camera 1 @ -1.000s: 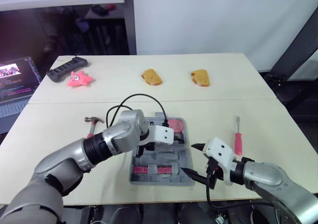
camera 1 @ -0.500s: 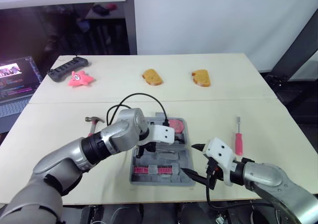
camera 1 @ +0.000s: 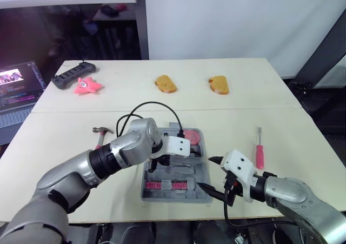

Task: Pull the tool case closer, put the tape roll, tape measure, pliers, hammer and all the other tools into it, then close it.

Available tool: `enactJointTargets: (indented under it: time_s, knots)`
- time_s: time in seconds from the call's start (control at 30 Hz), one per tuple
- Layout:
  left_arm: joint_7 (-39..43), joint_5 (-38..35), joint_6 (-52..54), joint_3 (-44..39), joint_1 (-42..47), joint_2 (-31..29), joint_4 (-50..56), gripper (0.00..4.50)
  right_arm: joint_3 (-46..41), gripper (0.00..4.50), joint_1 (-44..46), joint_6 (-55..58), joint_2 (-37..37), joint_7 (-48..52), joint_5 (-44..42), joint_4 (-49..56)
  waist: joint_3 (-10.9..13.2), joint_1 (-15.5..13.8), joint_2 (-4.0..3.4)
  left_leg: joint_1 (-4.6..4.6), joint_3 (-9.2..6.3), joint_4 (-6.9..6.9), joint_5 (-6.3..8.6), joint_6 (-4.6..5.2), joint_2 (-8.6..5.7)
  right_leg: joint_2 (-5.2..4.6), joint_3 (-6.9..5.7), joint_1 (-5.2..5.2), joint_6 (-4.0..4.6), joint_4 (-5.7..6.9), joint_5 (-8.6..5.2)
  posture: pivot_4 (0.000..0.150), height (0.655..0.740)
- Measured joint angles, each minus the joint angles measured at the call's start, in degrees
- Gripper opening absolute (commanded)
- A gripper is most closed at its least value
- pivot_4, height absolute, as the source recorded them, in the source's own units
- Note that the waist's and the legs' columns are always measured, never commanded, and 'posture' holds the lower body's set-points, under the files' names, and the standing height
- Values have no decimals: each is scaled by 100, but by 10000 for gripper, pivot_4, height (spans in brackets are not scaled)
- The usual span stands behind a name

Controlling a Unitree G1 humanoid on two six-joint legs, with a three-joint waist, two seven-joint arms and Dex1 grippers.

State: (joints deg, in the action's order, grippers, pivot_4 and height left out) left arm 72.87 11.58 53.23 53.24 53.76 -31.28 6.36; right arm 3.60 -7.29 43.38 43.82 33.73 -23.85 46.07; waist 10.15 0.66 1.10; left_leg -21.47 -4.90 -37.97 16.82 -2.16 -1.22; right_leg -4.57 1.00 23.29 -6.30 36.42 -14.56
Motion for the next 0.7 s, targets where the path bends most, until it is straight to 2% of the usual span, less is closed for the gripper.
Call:
enactJointTargets:
  time_s: [0.03, 0.1, 0.13, 0.2, 0.53, 0.7]
  knots:
    - [-8, 2, 2, 0, 0, 0, -10, 542, 0, 45000, 2, 0, -1, -6, 0, 0, 0, 0, 0, 0, 0, 0, 0, 0, 0, 0, 0, 0, 0, 0, 0, 1500, 7400]
    - [-35, 3, 4, 0, -1, 4, -37, 10023, 0, 45000, 12, 1, -6, -17, 0, 0, 0, 0, 0, 0, 0, 0, 0, 0, 0, 0, 0, 0, 0, 0, 0, 1500, 7400]
    - [-46, 3, 5, 0, -1, 6, -54, 12351, 0, 45000, 19, 1, -7, -19, 0, 0, 0, 0, 0, 0, 0, 0, 0, 0, 0, 0, 0, 0, 0, 0, 0, 1500, 7400]
    - [-67, 3, 9, -1, 0, 19, -59, 22120, 0, 45000, 26, 1, -9, -21, 0, 0, 0, 0, 0, 0, 0, 0, 0, 0, 0, 0, 0, 0, 0, 0, 0, 1500, 7400]
    - [-106, -6, 8, -38, 1, 52, -57, 22120, 0, 45000, 29, 0, -18, -22, 0, 0, 0, -1, 0, 0, 0, 0, 0, 0, 0, 0, 0, 0, 0, 0, 0, 1500, 7400]
    - [-66, -180, -37, -460, 56, -68, -58, 22120, -1, 45000, 22, 0, -18, -23, 0, 0, 0, 1, 0, 0, 0, 0, 0, 0, 0, 0, 0, 0, 0, 0, 0, 1500, 7400]
